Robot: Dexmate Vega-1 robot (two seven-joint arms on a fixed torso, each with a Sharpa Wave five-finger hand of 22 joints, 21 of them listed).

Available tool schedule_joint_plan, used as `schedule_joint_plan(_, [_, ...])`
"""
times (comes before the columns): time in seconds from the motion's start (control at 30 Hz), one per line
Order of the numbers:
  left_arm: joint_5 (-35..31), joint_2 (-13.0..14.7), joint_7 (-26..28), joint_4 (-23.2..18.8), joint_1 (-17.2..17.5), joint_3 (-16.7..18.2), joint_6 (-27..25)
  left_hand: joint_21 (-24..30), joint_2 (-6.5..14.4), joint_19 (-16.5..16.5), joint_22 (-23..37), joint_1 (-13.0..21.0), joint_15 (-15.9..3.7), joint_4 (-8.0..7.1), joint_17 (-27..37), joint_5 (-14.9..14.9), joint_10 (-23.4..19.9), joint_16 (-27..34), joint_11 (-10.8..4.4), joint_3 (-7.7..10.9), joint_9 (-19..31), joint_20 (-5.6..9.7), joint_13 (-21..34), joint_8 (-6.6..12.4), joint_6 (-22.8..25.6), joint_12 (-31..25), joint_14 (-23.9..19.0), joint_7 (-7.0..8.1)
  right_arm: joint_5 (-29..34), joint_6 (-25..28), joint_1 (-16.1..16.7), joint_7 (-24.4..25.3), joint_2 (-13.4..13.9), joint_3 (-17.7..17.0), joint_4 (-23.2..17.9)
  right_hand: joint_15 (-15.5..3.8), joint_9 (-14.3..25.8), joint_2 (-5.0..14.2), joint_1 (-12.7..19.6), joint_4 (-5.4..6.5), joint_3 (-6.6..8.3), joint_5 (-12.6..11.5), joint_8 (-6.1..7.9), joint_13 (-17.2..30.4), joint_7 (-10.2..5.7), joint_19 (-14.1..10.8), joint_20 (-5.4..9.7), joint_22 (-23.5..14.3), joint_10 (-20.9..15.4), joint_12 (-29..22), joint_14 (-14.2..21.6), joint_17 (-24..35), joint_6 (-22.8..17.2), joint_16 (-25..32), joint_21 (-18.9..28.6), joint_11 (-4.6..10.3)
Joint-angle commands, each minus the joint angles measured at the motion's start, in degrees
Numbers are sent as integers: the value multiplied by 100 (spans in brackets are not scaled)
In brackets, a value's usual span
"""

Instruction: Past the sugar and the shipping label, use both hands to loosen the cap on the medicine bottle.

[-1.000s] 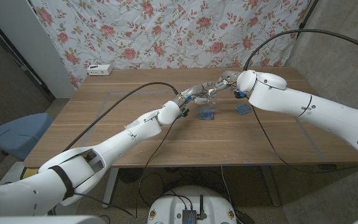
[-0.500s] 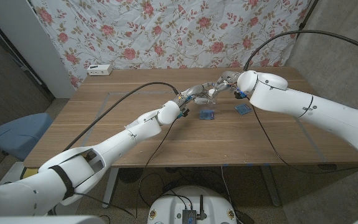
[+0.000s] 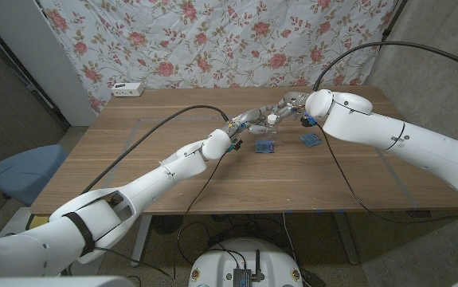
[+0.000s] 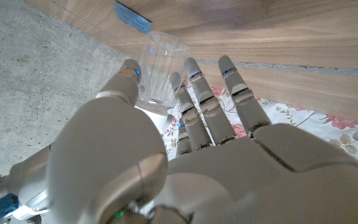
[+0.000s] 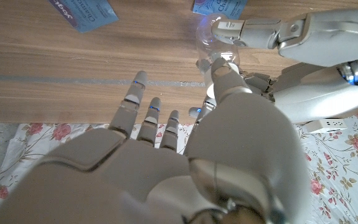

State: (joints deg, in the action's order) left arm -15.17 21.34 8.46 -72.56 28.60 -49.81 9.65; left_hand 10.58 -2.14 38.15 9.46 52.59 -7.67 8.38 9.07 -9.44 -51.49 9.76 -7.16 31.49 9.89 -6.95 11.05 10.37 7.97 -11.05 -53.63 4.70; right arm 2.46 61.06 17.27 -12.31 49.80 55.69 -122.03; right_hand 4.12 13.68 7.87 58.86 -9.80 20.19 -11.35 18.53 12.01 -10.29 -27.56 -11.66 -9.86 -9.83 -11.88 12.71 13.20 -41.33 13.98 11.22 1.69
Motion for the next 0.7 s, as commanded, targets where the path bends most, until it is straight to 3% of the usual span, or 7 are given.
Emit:
schedule_joint_plan(0.03, [-5, 18, 25, -63, 47, 10, -58, 7, 60, -33, 12, -3, -207, -8, 15, -49, -129, 25, -87, 56, 11, 2, 32, 21, 13, -21, 4, 1, -102, -162, 162, 56, 31, -194, -23, -95, 7, 74, 99, -1, 92, 8, -4, 17, -239, 12, 33, -19, -15, -2, -2, 18, -180, 19, -7, 130])
schedule_joint_plan(0.7, [-2, 56, 25, -136, 82, 31, -113, 5, 70, -39, 12, -16, -208, -11, 16, -51, -132, 28, -99, 69, 11, -3, 33, 22, 13, -23, -5, 4, -272, -298, 355, 160, 3, -433, -4, -298, -26, 215, 457, -37, 277, -25, 60, 8, -244, 83, 150, -19, -112, -28, -16, 33, -550, 42, -10, 312])
